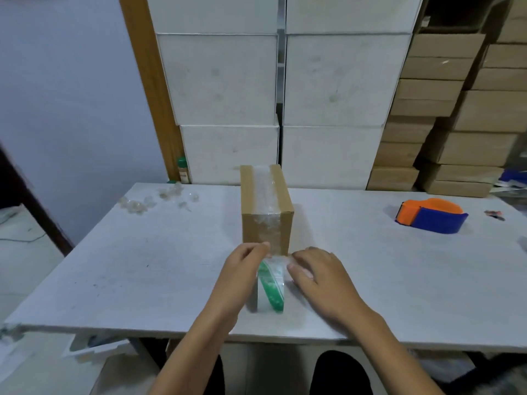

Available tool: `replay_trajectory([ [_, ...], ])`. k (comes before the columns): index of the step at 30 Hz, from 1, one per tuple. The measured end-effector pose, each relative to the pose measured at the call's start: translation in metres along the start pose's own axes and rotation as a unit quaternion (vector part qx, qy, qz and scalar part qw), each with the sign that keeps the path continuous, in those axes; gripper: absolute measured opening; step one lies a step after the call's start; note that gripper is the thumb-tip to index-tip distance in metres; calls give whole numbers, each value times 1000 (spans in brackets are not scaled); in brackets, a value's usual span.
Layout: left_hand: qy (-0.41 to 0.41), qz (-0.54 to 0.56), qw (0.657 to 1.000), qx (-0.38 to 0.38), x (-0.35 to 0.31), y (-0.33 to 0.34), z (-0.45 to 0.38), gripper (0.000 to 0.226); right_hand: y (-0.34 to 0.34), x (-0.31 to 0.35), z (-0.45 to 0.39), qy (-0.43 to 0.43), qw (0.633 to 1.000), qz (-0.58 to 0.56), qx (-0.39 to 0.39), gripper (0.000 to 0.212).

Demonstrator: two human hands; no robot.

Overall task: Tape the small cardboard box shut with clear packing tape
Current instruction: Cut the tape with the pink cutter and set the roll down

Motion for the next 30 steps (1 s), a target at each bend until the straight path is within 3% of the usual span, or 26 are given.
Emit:
replay_trajectory([
  [6, 1, -7, 1000, -7, -4, 8, 1, 15, -3, -3, 18, -46, 998, 34, 20, 38],
  [12, -4, -6, 1000, -24, -2, 9, 0, 15, -13, -5, 16, 59, 996, -57, -30, 23],
  [14, -4, 4, 999, -32, 1, 10, 0, 14, -19, -1, 15, 123, 977, -157, -77, 25],
  [18, 5, 14, 999, -42, 3, 10, 4, 26, -42, 15, 4, 204, 899, -355, -152, 20],
  [20, 7, 10, 999, -38, 3, 10, 5, 27, -52, 27, -3, 220, 854, -449, -145, 15],
  [22, 7, 17, 999, -39, 3, 9, 5, 25, -56, 40, -6, 208, 836, -494, -117, 17],
  [30, 9, 59, 997, -43, 8, 11, 6, 18, -46, 56, -3, 167, 864, -475, -15, 17],
])
Point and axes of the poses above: each hand's wrist, its own z-axis away from the middle knuckle, its own y-axis out of the palm, x = y × z, the point moved 4 cm from there along -z, towards the middle knuckle, and after that the axes turned 10 degrees about -x, right-handed, at the moved point
